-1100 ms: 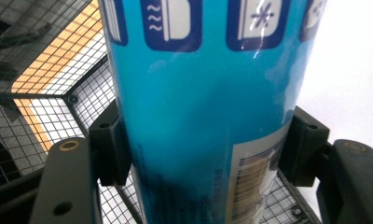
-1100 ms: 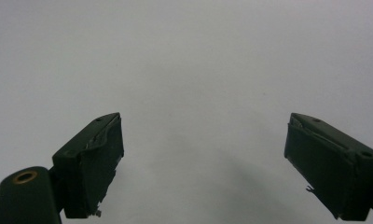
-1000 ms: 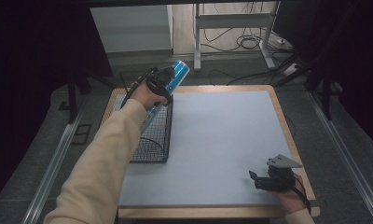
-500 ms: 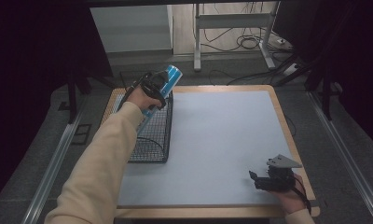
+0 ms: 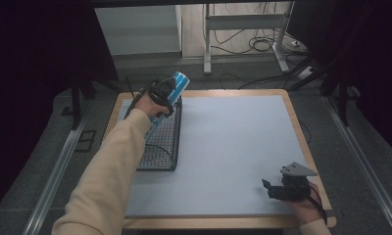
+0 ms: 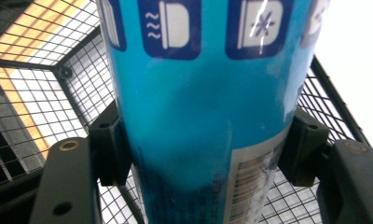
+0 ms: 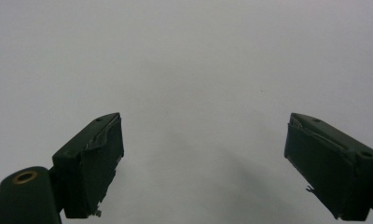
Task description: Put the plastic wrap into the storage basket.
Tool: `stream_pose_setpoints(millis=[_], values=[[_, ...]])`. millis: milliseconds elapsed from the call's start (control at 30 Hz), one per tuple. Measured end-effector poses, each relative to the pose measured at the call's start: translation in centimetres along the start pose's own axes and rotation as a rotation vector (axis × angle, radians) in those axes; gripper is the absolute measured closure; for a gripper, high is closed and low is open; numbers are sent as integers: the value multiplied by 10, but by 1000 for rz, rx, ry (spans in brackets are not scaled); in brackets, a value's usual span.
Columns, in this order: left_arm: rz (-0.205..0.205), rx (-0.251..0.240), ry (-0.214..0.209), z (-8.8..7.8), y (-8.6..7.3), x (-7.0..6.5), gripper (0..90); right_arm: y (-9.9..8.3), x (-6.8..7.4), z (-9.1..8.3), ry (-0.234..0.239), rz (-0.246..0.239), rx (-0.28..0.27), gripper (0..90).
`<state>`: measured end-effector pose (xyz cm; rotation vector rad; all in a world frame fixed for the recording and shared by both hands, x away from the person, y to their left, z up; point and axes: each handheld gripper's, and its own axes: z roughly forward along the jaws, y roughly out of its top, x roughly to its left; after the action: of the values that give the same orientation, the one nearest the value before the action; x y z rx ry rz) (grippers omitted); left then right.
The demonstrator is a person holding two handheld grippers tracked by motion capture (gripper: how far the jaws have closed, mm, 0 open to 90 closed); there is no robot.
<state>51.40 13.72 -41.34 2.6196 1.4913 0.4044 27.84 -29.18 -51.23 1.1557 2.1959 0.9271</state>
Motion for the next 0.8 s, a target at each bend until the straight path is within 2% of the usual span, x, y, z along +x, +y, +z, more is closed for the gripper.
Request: stream_pose_setpoints(millis=[100,200,400,800], values=[[-5,7,0,7,1,1,316,0,0,0,-1,-1,1,119],[6,13,17,12,2,0,316,0,0,0,-2,0,2,119],[-1,16,16,20,3,0,316,0,1,0,1,-6,4,119],[-21,-1,23,26,3,5,311,0,3,-1,3,-9,0,119]])
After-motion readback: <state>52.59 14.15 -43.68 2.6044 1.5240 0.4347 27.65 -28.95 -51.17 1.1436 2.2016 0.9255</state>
